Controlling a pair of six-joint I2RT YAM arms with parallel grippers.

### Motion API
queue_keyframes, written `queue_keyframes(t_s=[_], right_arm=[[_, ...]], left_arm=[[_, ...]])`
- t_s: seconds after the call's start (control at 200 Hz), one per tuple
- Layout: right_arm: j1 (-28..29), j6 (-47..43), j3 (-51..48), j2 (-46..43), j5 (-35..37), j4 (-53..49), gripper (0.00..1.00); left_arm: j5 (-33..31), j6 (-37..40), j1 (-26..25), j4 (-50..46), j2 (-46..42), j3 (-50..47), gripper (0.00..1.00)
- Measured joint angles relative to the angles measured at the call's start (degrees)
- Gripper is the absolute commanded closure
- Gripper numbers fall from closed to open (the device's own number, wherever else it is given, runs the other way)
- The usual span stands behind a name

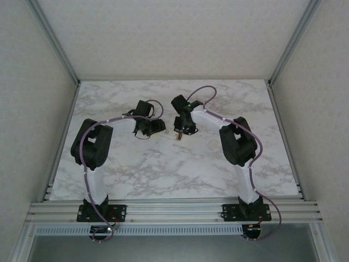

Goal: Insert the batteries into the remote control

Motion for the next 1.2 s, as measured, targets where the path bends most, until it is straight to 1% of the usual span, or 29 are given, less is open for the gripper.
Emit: queue_keyframes(t_s=[0.486,0.631,0.861,1.076,1.201], right_arm=[[0.28,0.17,-2.58,-0.52,0.09,2.86,0.89],[0.92,-0.02,-3.08,-0.79,1.42,3.21,0.87],[2.32,-1.27,-4.02,-1.2,5.03,3.89,0.89],[2.58,-1.27,-6.67,-1.57,5.57,4.15,0.9],[2.6,-1.29,-6.56,-1.62,5.6,4.07,0.9]], left_arm=[[0.0,0.0,0.0,-0.04,0.0,0.0,0.52],[0.0,0.0,0.0,-0.15,-0.24,0.0,0.52],[0.0,-0.02,0.0,-0.17,-0.66,0.0,0.53],[0.02,-0.04,0.0,-0.13,-0.68,0.02,0.53],[0.02,-0.04,0.0,-0.13,-0.68,0.07,0.53]])
